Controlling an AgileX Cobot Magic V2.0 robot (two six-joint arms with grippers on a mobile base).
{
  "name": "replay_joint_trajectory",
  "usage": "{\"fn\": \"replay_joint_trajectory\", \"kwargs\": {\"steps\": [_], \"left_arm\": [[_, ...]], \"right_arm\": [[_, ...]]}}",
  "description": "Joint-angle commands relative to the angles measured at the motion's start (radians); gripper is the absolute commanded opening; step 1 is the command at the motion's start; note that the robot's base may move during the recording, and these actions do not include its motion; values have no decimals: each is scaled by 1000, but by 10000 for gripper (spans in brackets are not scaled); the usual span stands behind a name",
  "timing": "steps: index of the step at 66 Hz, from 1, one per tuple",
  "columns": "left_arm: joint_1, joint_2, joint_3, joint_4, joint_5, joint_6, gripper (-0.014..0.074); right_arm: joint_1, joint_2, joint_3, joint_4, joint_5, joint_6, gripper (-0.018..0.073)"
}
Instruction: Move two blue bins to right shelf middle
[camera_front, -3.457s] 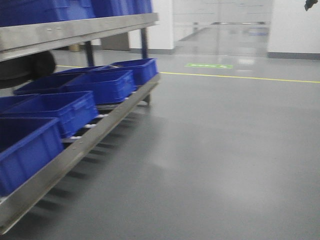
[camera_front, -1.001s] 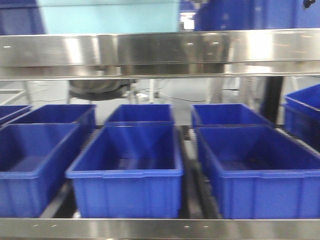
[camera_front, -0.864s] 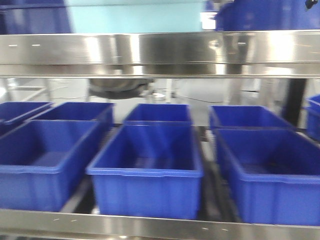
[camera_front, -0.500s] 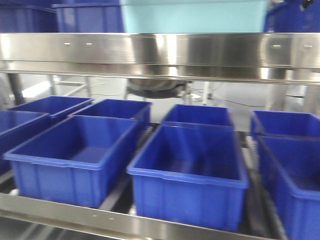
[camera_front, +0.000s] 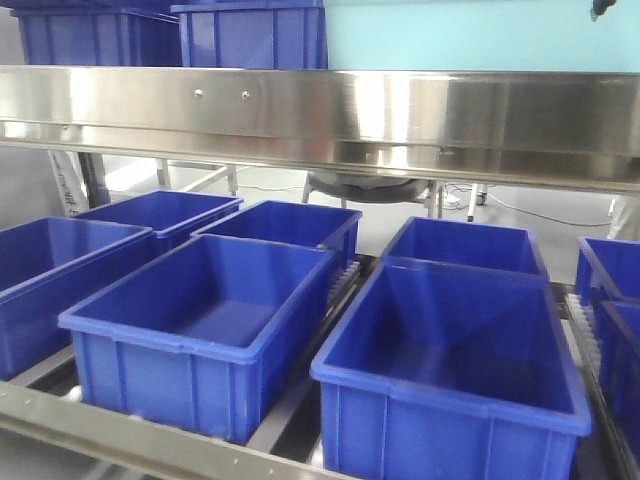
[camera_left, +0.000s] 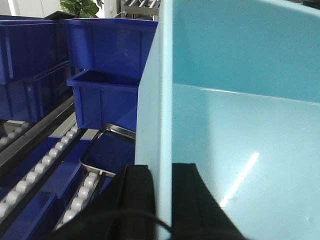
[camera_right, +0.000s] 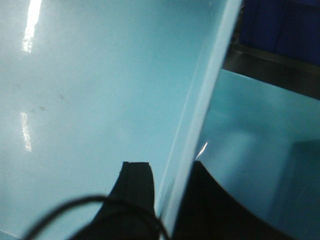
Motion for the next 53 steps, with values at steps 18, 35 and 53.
{"fn": "replay_joint_trajectory", "kwargs": {"steps": [18,35,53], "left_arm": [[-13,-8,-8,-75,-67,-10,-111],[-13,-8,-8,-75,-67,-10,-111],[-13,-6,-8,-75,-67,-10,-111]], "right_arm": [[16,-14,-10,76,-49,-27,-153],[16,-14,-10,76,-49,-27,-153],[16,-14,-10,76,-49,-27,-153]]}}
